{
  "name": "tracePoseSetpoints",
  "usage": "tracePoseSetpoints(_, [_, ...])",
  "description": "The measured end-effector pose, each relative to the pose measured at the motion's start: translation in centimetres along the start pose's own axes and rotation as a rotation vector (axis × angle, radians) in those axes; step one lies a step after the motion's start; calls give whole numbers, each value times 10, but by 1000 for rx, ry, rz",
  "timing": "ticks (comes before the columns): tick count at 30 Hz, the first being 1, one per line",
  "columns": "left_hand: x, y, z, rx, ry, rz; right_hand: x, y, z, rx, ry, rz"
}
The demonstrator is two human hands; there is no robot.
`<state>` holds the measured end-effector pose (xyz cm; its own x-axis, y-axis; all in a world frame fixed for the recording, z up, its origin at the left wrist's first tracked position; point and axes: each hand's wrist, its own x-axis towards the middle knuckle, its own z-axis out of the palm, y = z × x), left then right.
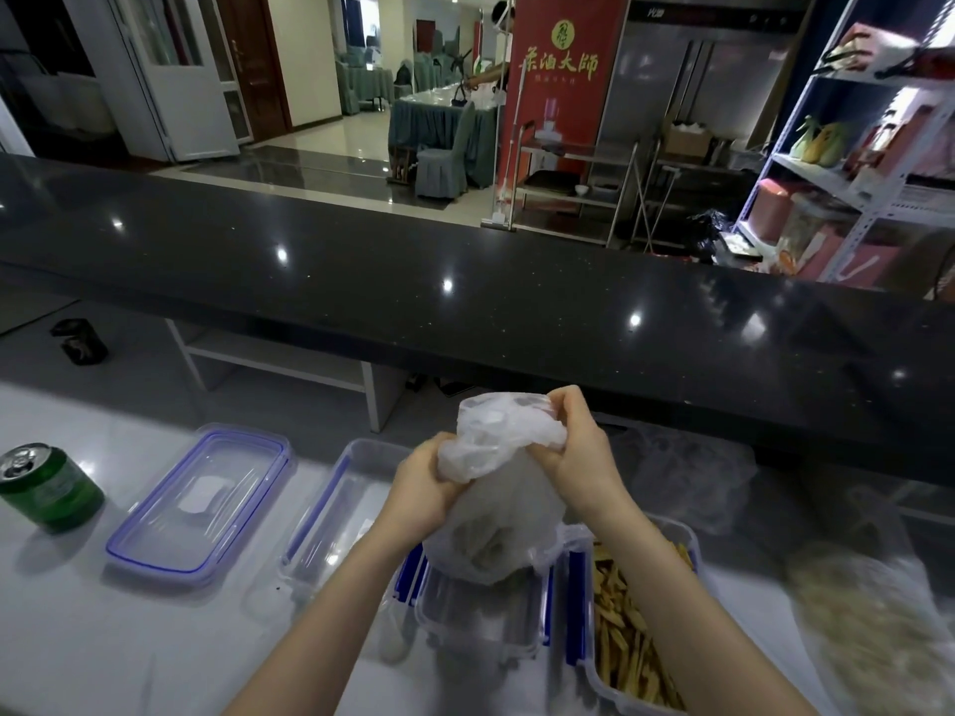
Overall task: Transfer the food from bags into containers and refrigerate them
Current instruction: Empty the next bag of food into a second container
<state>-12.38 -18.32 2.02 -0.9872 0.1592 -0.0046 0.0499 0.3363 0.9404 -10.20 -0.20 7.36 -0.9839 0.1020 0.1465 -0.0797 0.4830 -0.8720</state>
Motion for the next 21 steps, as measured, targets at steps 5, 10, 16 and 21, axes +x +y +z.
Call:
tracePoseSetpoints(5, [0, 16, -3, -109, 63, 77, -11, 8, -9, -144, -174, 27])
tracePoseSetpoints(10, [0, 24, 11, -157, 57, 84, -19, 17, 14, -476, -448, 159])
tracePoseSetpoints(16, [-11, 10, 13, -254, -67, 94, -17, 18, 5, -332, -160, 180])
tracePoseSetpoints(21, [-20, -3, 17, -190, -312, -45, -6, 6, -13, 142, 88, 204])
